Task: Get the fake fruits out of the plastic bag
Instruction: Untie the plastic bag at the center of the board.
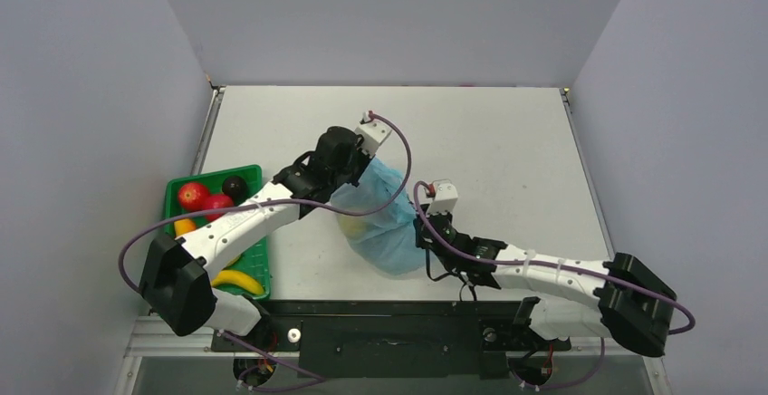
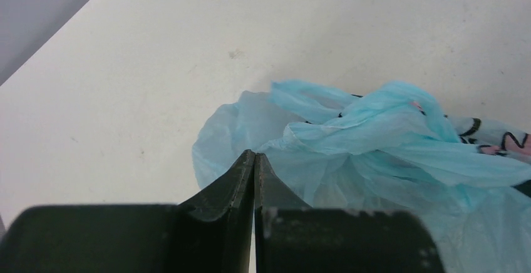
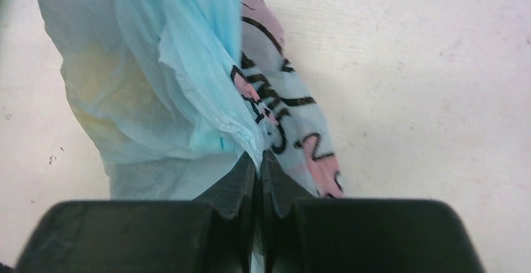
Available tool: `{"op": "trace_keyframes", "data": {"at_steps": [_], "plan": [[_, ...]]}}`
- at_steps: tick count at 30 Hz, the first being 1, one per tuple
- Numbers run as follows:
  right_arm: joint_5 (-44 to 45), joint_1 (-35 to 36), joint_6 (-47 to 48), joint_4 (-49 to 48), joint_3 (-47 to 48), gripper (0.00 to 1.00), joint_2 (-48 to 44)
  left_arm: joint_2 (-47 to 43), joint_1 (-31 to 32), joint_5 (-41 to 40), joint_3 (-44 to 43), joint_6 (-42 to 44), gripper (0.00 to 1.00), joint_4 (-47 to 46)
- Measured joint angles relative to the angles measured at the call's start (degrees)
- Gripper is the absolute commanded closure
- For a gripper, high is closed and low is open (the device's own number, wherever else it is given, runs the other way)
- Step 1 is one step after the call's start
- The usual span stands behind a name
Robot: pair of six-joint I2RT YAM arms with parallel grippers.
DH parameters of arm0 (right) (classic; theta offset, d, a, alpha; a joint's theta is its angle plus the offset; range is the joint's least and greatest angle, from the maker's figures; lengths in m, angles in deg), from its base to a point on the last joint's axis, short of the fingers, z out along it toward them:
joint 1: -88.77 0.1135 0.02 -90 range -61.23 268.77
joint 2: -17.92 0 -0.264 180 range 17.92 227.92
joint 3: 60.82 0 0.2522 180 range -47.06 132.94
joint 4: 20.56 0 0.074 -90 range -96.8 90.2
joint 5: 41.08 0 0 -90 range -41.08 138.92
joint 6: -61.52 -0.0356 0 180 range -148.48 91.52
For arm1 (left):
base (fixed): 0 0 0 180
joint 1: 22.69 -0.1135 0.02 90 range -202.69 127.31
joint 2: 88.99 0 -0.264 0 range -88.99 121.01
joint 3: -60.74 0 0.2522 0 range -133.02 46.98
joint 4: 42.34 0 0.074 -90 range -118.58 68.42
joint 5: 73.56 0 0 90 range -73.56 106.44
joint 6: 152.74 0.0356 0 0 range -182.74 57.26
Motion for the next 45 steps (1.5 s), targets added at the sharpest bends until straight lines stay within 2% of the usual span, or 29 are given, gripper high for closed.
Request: {"op": "trace_keyframes", "data": {"at_steps": [4,9,15,17,20,21,24,26,29,32,34,38,41,45], "plan": [[1.8,0.0,-1.1,0.3,-7.9,1.00,-11.5,-0.8,-3.1,-2.3,0.0,-2.5,1.00,-0.9],[2.9,-0.1,-3.5,0.6,-16.3,1.00,-27.8,-1.7,-9.8,-1.2,0.0,-6.3,1.00,-1.3],[2.8,-0.1,-4.5,1.0,-18.1,1.00,-32.6,-1.7,-11.7,2.1,0.0,-8.1,0.99,-1.3],[2.8,-0.1,-4.1,1.1,-18.1,1.00,-32.2,-1.6,-11.7,3.1,0.0,-8.2,0.84,-1.2],[2.6,-0.1,-2.9,1.3,-17.7,1.00,-30.2,-1.6,-11.7,4.5,-0.1,-8.3,0.70,-1.1],[2.3,-0.1,-2.4,1.5,-17.4,1.00,-29.6,-1.6,-11.7,4.8,-0.1,-8.3,0.61,-1.1],[1.2,-0.1,-1.4,1.5,-16.1,1.00,-28.6,-1.6,-11.8,6.1,-0.2,-10.0,0.41,-1.1],[0.2,-0.1,-1.0,1.1,-15.2,1.00,-28.3,-1.4,-12.2,7.0,-1.6,-12.2,0.38,0.7],[-1.2,-0.1,-0.7,1.1,-13.8,1.00,-28.2,-0.8,-13.0,7.7,-5.9,-17.7,0.37,4.4],[-3.1,-0.1,-0.3,1.5,-12.1,1.00,-28.2,-2.6,-14.5,8.7,-6.6,-25.3,0.31,6.2],[-4.3,-0.1,-0.2,1.9,-11.2,1.00,-28.7,-6.2,-15.8,9.9,-3.2,-31.1,0.30,6.1],[-6.8,-0.1,-0.3,2.6,-11.0,1.00,-30.8,-17.9,-17.2,13.5,9.7,-44.2,0.31,5.2],[-9.4,-0.1,-0.1,2.9,-11.0,1.00,-31.8,-26.1,-12.4,12.7,19.5,-55.3,0.28,1.6],[-12.3,-0.1,1.2,3.0,-10.8,1.00,-31.1,-30.4,3.3,3.6,27.1,-68.2,0.28,-3.0]]}}
